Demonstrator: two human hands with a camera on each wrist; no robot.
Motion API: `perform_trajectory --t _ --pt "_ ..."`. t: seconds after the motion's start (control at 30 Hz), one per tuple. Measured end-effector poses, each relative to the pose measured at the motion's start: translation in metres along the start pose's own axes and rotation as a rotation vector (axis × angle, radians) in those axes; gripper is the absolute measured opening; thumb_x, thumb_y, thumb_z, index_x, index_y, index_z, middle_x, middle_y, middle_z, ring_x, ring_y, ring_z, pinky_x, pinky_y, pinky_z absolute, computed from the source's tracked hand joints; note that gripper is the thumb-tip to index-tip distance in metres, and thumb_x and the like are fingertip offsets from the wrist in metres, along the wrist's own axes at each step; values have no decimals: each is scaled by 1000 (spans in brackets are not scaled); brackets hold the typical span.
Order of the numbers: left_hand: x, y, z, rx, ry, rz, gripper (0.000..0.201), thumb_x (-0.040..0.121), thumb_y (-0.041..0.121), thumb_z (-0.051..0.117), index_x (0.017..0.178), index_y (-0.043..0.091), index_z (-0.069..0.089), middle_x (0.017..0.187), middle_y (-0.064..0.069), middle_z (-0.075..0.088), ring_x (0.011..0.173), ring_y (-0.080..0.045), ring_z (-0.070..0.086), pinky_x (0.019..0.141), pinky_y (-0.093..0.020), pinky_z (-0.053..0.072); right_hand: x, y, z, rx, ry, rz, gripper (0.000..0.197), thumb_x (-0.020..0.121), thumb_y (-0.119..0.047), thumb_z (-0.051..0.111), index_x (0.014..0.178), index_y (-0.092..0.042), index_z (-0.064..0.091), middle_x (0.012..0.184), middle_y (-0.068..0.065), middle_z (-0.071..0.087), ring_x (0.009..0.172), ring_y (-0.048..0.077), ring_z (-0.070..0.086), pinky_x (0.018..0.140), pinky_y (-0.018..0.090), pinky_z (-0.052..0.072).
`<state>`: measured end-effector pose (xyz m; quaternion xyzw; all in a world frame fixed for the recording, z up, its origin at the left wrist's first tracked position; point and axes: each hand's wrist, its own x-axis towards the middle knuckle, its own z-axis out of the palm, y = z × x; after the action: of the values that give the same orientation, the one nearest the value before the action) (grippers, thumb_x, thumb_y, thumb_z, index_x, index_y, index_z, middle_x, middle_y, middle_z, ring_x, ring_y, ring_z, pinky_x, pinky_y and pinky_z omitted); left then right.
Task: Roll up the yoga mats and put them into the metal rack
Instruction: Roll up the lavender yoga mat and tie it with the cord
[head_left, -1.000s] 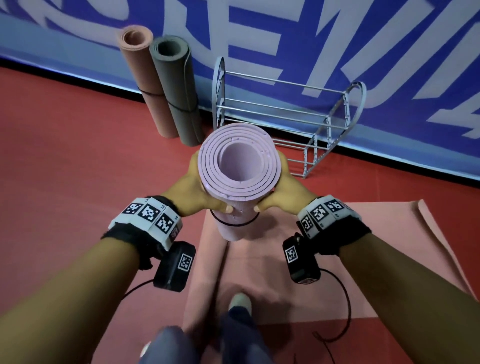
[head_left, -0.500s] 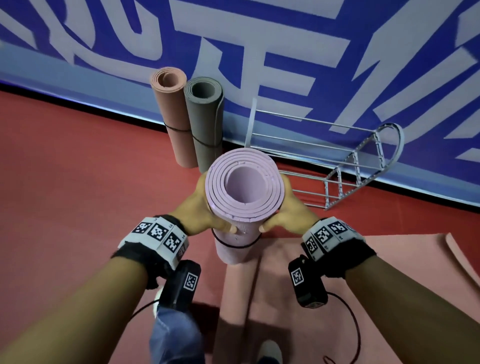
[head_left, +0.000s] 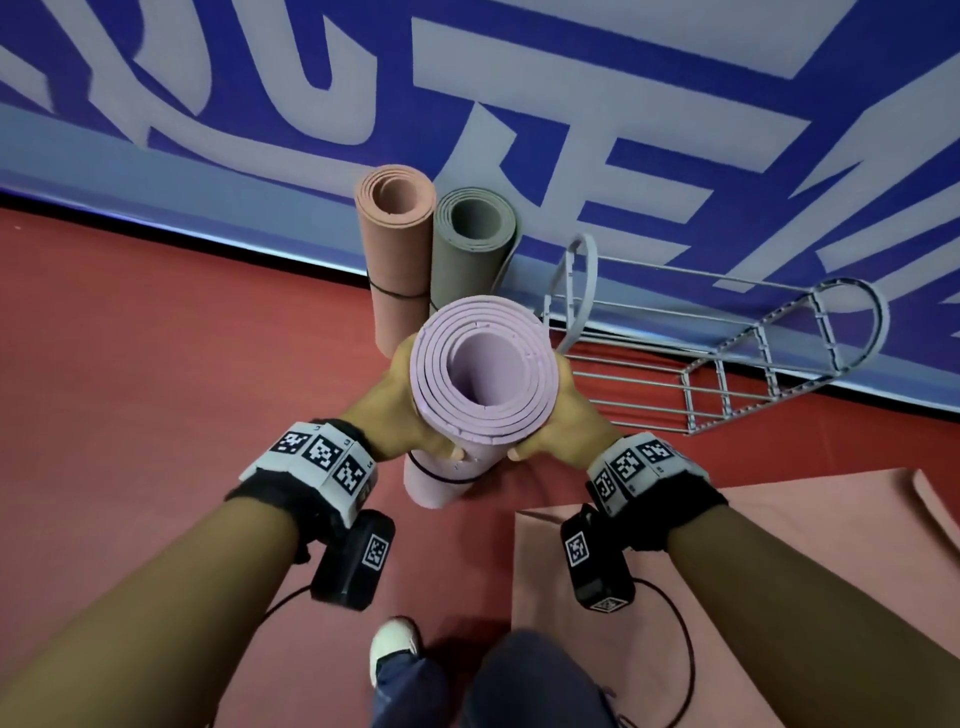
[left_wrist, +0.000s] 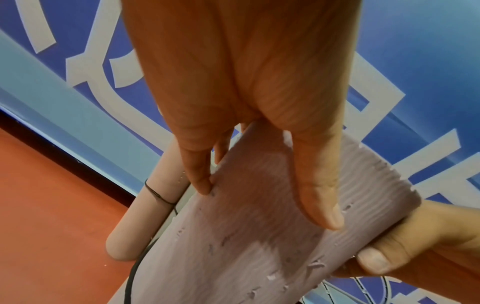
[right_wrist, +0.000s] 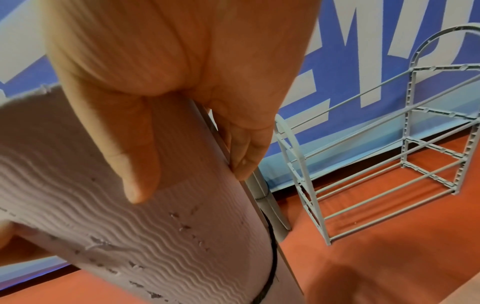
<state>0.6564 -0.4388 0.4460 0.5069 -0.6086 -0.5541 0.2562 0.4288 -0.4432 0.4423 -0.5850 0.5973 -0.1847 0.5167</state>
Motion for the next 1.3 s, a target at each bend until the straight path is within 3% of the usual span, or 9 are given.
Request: perform_trajectory --t 0.1,0.2,0.3,0.37,0.47,0.57,0.67,1.2,1.3 --pt "14 -4 -20 20 -4 -21 136 30 33 86 139 36 5 127 34 27 129 -7 34 105 -26 38 25 -7 7 -26 -10 11 123 51 16 84 147 -7 10 126 -1 43 120 20 46 104 33 42" --pt "36 -10 -37 12 -9 -33 132 36 16 88 137 35 6 125 34 27 123 1 34 96 -8 38 50 -9 11 -30 3 31 121 52 15 85 146 -8 13 120 -4 46 116 19 48 103 36 44" --pt "66 -21 -54 26 -28 -74 138 37 14 87 147 24 5 124 34 26 122 3 32 88 2 33 85 -10 12 6 -6 49 120 52 16 84 146 -7 13 119 -7 44 117 17 46 104 35 43" --pt "85 -31 -66 62 -11 -115 146 32 25 89 150 18 3 124 32 27 124 -1 33 95 -4 36 111 -11 11 6 -28 65 119 54 14 83 146 -8 12 125 -1 45 118 16 46 100 27 42" --pt "113 -40 -82 112 -15 -191 149 28 38 86 151 19 3 133 17 35 128 -11 37 100 -29 43 148 -9 10 -9 -51 85 119 56 7 85 148 -12 12 125 -1 51 117 18 50 99 27 42" --pt "134 -50 -98 165 -18 -273 142 40 16 93 151 20 3 131 6 40 121 -15 43 88 -26 42 176 -6 15 -14 -76 126 117 58 3 86 148 -16 12 122 -4 52 116 18 52 89 22 41" --pt "153 -63 -116 221 -18 -321 131 54 2 92 151 21 5 121 4 49 113 -20 51 85 -28 44 204 -5 21 2 -117 155 116 59 1 86 146 -20 12 123 -4 52 116 18 53 95 28 45" --pt "223 -135 -173 388 -119 -418 115 61 -7 84 149 12 12 103 -4 57 96 -24 56 75 -30 42 301 5 80 -102 -141 289 115 62 -7 87 147 -11 9 130 6 55 117 25 55 100 39 46" --pt "226 -145 -175 379 -100 -461 113 64 -9 81 150 13 10 94 -2 56 93 -23 54 76 -30 41 307 10 87 -85 -147 303 118 60 -12 89 147 -17 10 130 3 55 117 22 55 101 39 46"
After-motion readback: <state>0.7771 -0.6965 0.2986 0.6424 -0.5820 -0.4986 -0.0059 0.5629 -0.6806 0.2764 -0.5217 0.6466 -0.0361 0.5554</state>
